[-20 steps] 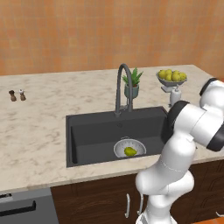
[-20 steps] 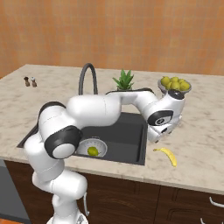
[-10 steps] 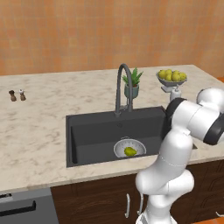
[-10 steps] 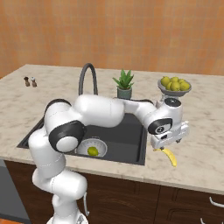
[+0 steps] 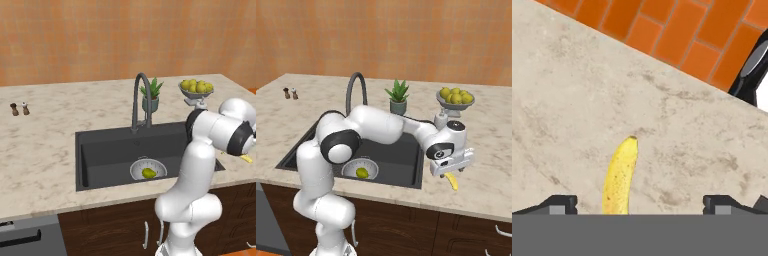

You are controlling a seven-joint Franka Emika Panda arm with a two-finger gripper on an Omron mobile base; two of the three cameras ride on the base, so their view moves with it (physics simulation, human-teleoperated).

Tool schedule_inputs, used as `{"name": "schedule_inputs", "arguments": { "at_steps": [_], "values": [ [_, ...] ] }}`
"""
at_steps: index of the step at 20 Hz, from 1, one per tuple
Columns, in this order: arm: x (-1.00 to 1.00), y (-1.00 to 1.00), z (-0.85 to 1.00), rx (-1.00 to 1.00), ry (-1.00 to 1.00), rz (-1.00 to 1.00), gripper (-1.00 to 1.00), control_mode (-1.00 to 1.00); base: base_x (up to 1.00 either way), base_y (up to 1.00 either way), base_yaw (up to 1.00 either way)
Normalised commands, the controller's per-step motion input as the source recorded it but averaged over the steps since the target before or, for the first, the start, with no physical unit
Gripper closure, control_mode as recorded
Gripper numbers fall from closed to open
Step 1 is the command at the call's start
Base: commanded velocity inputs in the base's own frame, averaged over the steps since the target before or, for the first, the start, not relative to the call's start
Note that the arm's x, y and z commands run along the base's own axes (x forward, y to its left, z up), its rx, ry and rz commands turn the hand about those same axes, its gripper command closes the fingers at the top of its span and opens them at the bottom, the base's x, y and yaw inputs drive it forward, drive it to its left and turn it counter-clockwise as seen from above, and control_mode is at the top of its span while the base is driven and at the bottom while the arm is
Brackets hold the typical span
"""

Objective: Put the colander in the sink, put the banana, pear in the colander, and turn on the sink faucet and pour water over the colander.

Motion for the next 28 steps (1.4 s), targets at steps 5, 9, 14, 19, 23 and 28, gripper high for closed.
{"name": "schedule_inputs", "arguments": {
  "at_steps": [5, 9, 14, 19, 23, 28],
  "values": [
    [0.27, -0.03, -0.30, 0.00, 0.00, 0.00, -1.00, -1.00, 0.00, 0.00, 0.00],
    [0.33, -0.08, -0.24, 0.00, 0.00, 0.00, -1.00, -1.00, 0.00, 0.00, 0.00],
    [0.31, -0.10, -0.27, 0.03, 0.00, 0.00, -1.00, -1.00, 0.00, 0.00, 0.00],
    [0.22, -0.09, -0.35, 0.04, 0.01, 0.00, -1.00, -1.00, 0.00, 0.00, 0.00],
    [0.00, -0.02, -0.46, 0.03, 0.05, 0.00, -1.00, -1.00, 0.00, 0.00, 0.00],
    [0.00, 0.00, -0.51, 0.00, 0.04, 0.00, 1.00, -1.00, 0.00, 0.00, 0.00]
  ]
}}
